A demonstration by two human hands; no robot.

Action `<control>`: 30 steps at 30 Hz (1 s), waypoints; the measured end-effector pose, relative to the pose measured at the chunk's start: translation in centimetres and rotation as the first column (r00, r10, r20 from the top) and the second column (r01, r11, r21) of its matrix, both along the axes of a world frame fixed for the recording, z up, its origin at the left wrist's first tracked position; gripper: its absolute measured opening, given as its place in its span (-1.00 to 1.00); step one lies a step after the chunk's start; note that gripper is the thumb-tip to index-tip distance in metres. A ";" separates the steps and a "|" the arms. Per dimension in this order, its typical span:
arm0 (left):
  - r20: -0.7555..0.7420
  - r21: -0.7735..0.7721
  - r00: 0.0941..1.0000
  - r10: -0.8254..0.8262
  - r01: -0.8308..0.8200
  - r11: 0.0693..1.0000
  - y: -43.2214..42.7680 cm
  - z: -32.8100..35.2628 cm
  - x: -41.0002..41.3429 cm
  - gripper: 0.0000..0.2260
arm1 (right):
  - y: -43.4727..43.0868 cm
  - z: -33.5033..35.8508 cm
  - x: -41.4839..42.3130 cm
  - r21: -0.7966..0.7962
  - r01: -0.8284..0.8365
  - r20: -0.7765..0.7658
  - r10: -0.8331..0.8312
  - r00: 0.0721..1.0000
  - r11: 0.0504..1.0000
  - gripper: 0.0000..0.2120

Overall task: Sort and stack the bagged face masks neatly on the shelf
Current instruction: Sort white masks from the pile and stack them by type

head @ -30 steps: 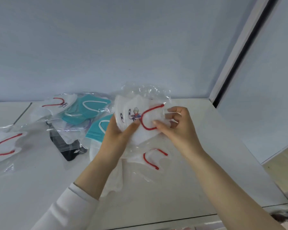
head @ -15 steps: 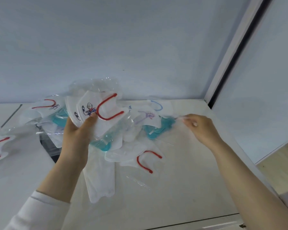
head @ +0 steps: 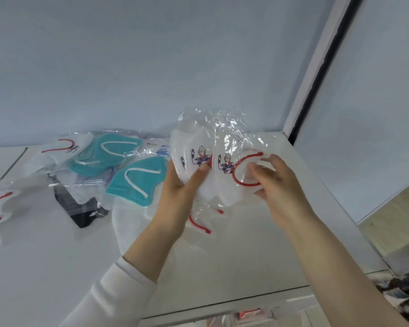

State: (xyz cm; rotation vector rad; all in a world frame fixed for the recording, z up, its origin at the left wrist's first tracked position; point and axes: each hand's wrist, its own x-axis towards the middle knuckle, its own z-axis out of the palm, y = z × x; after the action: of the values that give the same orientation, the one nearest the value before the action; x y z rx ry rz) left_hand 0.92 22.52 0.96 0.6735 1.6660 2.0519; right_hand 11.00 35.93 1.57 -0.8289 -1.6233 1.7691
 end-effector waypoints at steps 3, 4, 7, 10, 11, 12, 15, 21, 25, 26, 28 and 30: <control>-0.012 0.011 0.999 -0.053 0.053 0.999 -0.9 0.1 1.1 -0.56 | -2.4 -0.8 -0.9 0.096 0.075 -0.036 -0.071 0.997 0.993 -0.76; -0.033 -0.003 0.999 -0.043 0.043 0.999 -1.4 0.2 1.2 -0.59 | -3.1 -1.0 -1.2 0.119 0.090 -0.037 -0.086 0.996 0.989 -0.73; -0.064 -0.075 0.997 0.031 -0.035 0.997 -3.6 -0.2 0.1 -0.74 | -4.5 -1.4 -2.2 0.154 0.010 -0.011 -0.009 1.000 0.988 -0.64; -0.025 -0.087 0.977 0.211 -0.213 0.973 -6.9 -0.8 -1.8 -0.76 | -5.0 -2.2 -2.1 0.300 -0.208 0.046 0.204 0.978 0.931 -0.51; -0.010 -0.071 0.959 0.282 -0.282 0.957 -8.3 -0.9 -2.3 -0.78 | -5.1 -2.9 -1.7 0.403 -0.303 0.152 0.263 0.953 0.864 -0.44; 0.007 -0.049 0.938 0.347 -0.347 0.937 -9.6 -1.1 -2.7 -0.79 | -5.3 -3.9 -1.2 0.514 -0.404 0.300 0.283 0.911 0.757 -0.40; 0.060 -0.007 0.887 0.458 -0.458 0.889 -12.4 -2.0 -3.1 -0.76 | -5.7 -6.9 0.1 0.780 -0.518 0.515 0.111 0.850 0.351 -0.51; 0.148 0.050 0.870 0.470 -0.481 0.875 -13.9 -2.7 -1.7 -0.80 | -5.5 -6.6 1.6 0.884 -0.314 0.324 0.030 0.946 0.347 -0.86; 0.177 0.081 0.876 0.448 -0.467 0.881 -15.1 -2.3 -1.4 -0.77 | -5.3 -4.0 3.3 0.907 -0.168 0.191 -0.023 0.981 0.387 -0.85; 0.185 0.089 0.878 0.440 -0.461 0.883 -15.5 -2.2 -1.4 -0.76 | -5.2 -3.2 3.7 0.896 -0.128 0.165 -0.051 0.985 0.425 -0.88; 0.193 0.105 0.885 0.424 -0.448 0.888 -16.4 -2.2 -1.5 -0.76 | -5.2 -1.6 4.4 0.810 -0.009 0.103 -0.127 0.987 0.586 -0.92; 0.196 0.109 0.893 0.406 -0.431 0.896 -17.2 -2.2 -1.5 -0.73 | -5.7 -0.3 5.0 0.675 0.144 0.023 -0.216 0.976 0.724 -0.92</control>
State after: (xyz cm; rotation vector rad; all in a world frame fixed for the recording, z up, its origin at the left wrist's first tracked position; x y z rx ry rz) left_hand -0.55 5.29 -1.27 0.1767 1.6800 2.4739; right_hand 16.02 30.22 1.25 -0.6892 -1.9776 0.8854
